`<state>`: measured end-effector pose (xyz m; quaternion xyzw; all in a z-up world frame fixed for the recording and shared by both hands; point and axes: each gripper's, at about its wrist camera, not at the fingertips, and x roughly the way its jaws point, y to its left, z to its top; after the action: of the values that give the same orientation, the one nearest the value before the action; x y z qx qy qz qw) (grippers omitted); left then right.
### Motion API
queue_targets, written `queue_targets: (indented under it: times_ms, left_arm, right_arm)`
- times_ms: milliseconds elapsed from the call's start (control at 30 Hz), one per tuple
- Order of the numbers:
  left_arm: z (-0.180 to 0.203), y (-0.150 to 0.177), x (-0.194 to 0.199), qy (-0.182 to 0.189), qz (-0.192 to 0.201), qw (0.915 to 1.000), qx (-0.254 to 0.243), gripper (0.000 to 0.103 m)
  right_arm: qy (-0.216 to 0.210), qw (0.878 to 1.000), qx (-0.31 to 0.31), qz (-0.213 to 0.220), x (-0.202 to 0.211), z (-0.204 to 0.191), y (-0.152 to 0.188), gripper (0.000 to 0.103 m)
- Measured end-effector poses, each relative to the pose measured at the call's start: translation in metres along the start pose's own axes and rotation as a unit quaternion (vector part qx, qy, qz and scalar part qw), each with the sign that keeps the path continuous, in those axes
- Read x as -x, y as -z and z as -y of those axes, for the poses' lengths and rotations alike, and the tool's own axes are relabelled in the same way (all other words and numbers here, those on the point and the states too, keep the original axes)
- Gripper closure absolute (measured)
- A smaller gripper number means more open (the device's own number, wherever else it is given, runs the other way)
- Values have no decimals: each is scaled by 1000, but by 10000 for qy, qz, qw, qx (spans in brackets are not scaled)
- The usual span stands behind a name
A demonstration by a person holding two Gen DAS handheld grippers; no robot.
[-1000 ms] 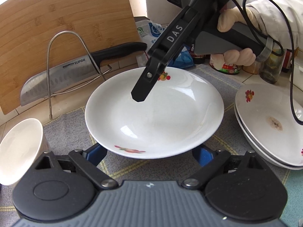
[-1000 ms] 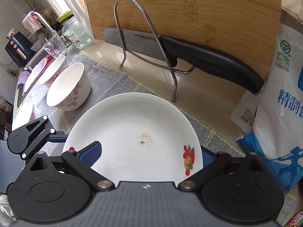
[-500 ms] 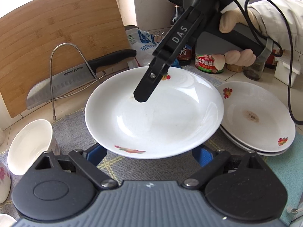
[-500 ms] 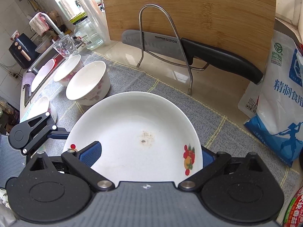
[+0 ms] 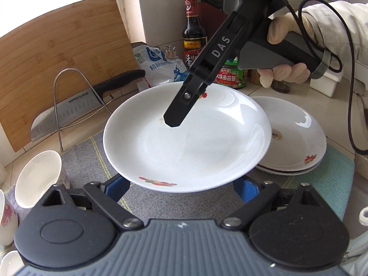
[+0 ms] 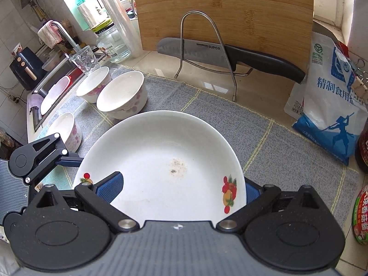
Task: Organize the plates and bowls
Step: 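Lift the flower-print plate with the right gripper toward the plate stack, then carry the plate over the stacked plates with the right gripper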
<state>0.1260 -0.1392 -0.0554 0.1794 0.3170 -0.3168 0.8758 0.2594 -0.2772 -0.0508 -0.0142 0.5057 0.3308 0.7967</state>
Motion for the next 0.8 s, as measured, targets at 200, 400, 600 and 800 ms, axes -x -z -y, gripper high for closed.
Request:
queue_targets:
  times_ms: [200, 400, 600, 800]
  left_arm:
    - [19, -1, 12, 128, 10, 9997, -192, 7]
    - [36, -5, 17, 298, 7, 9990, -345, 7]
    - [55, -7, 16, 513, -15, 9974, -504, 7]
    - [69, -9, 13, 737, -13, 9951, -654, 7]
  right_arm:
    - [84, 9998, -154, 130, 16, -5, 21, 0]
    - [190, 9990, -340, 220, 29, -6, 42, 0]
    - [312, 9975, -561, 290, 42, -4, 66, 0]
    - [447, 9954, -782, 337, 57, 1, 90, 0]
